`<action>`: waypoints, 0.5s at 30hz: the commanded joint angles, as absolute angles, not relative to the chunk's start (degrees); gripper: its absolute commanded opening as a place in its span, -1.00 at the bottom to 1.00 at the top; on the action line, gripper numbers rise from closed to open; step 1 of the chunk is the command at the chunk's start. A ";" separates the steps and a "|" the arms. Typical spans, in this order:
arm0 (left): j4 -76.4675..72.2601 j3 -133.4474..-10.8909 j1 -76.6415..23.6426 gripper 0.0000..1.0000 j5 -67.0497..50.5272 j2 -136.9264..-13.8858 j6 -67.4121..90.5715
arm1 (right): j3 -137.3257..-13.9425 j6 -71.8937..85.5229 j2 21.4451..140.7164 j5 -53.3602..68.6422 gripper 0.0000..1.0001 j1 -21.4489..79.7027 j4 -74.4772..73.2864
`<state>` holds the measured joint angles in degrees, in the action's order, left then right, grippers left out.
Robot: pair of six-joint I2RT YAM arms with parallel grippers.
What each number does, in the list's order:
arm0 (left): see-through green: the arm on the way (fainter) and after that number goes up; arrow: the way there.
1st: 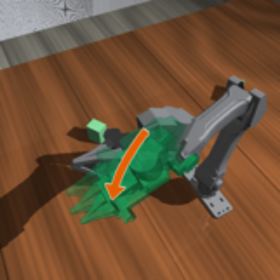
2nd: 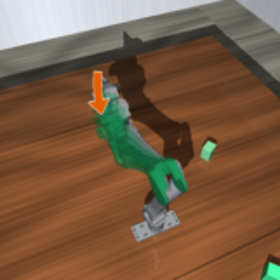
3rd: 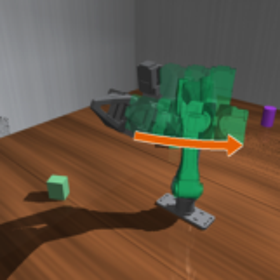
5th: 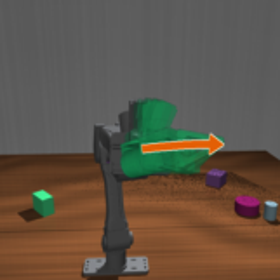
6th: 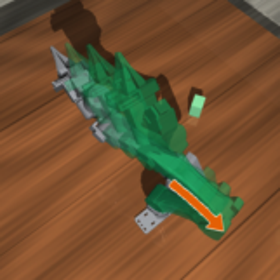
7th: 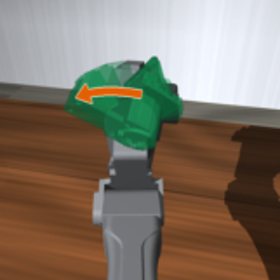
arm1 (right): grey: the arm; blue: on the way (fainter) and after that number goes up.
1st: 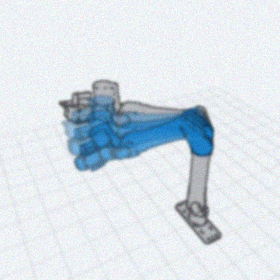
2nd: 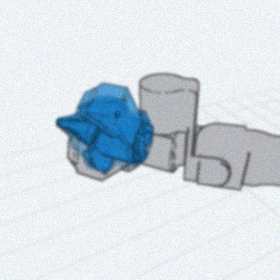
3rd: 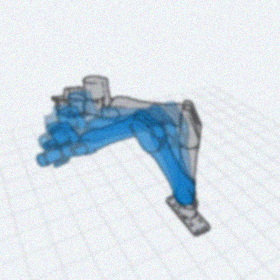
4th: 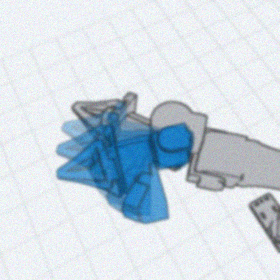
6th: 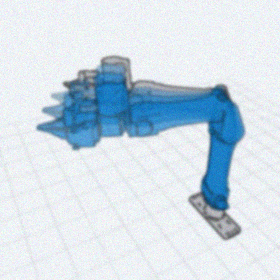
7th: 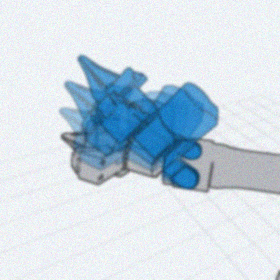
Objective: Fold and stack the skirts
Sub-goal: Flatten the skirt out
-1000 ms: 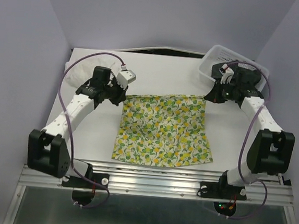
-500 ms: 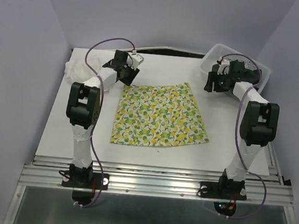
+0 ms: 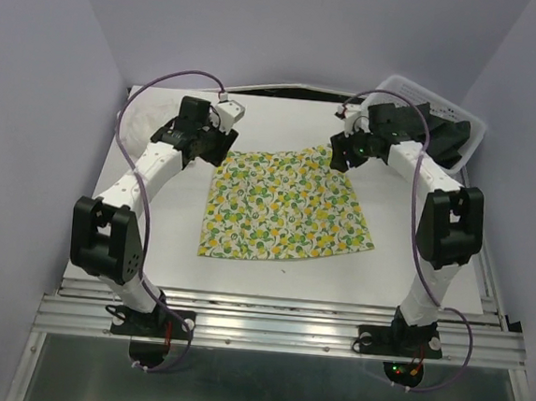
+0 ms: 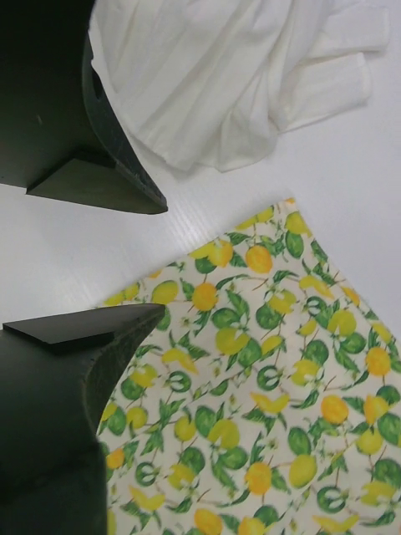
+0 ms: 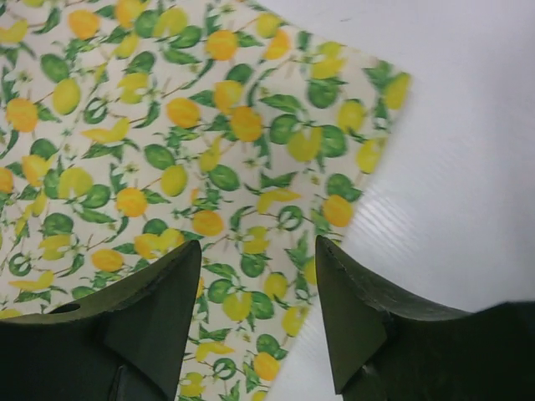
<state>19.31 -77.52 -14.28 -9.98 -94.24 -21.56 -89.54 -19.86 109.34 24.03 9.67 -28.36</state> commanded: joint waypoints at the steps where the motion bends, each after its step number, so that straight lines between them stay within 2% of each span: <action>1: 22.50 -69.10 -14.85 0.15 -15.11 -87.81 -18.63 | -91.76 -24.25 112.58 24.26 0.20 12.83 -32.69; 6: 22.76 -62.50 -15.29 0.15 -18.45 -82.80 -17.76 | -92.03 -27.94 118.03 17.94 0.04 15.90 -33.22; 9: 23.20 -60.30 -16.60 0.08 -16.45 -82.00 -17.05 | -89.40 -30.05 120.14 13.54 -0.06 16.44 -34.71; 10: 23.29 -59.68 -17.22 0.01 -15.57 -82.44 -16.88 | -88.08 -30.49 119.54 12.14 -0.09 16.44 -34.98; 15: 22.06 -59.84 -19.25 -0.11 -12.84 -87.60 -15.12 | -76.85 -31.20 113.57 10.37 -0.18 17.05 -37.51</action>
<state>23.35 -59.48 -18.13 -14.44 -85.12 -17.10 -84.82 -29.26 117.64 13.98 16.16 -31.22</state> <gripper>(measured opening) 0.457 0.415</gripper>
